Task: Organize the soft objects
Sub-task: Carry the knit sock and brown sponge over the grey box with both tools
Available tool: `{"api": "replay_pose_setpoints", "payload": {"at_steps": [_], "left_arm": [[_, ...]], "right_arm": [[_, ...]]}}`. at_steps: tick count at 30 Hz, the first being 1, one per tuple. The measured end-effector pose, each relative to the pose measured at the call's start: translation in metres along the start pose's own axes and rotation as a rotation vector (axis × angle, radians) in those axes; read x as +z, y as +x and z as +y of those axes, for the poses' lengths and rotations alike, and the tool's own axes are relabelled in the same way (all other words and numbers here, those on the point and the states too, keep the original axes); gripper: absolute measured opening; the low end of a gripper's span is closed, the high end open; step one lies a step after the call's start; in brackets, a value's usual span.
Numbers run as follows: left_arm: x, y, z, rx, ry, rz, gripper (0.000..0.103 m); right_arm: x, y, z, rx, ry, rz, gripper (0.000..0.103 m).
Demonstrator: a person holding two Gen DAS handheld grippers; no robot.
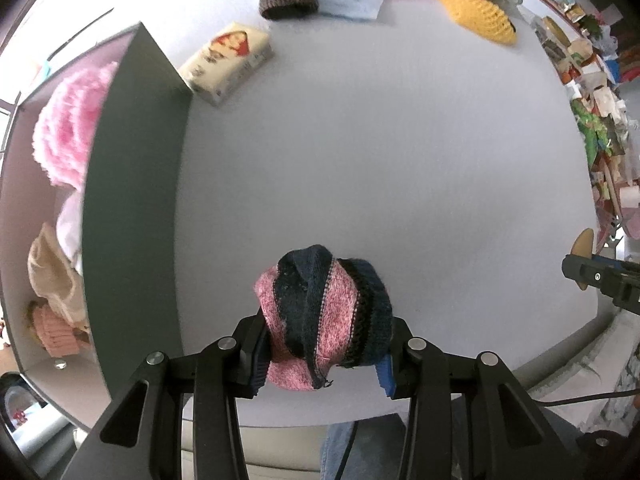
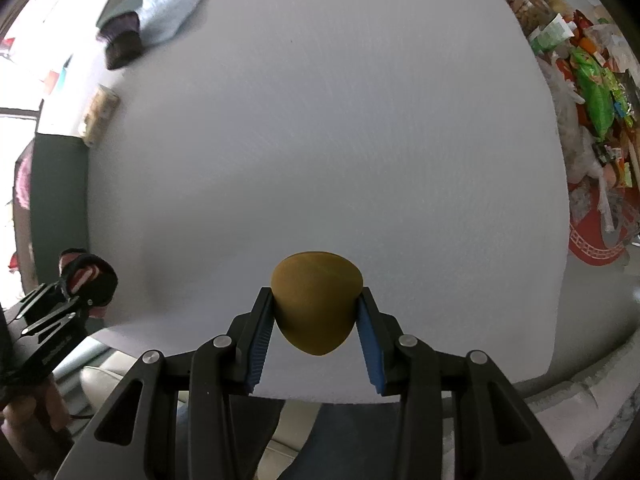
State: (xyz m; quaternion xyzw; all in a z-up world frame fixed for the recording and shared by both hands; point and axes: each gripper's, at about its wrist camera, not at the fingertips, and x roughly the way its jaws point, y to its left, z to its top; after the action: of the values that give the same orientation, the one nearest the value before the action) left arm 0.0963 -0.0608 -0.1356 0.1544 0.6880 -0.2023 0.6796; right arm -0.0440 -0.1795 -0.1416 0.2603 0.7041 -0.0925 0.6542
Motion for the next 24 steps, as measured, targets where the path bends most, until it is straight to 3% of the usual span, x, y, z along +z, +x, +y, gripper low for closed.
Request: {"api": "replay_pose_setpoints", "payload": {"at_steps": [12, 24], "left_arm": [[0.001, -0.029, 0.011, 0.028, -0.003, -0.101, 0.044], [-0.001, -0.051, 0.041, 0.019, -0.079, -0.179, 0.044]], "right_arm": [[0.010, -0.035, 0.020, -0.012, -0.073, -0.047, 0.044], [0.031, -0.048, 0.061, -0.045, -0.186, -0.075, 0.044]]}}
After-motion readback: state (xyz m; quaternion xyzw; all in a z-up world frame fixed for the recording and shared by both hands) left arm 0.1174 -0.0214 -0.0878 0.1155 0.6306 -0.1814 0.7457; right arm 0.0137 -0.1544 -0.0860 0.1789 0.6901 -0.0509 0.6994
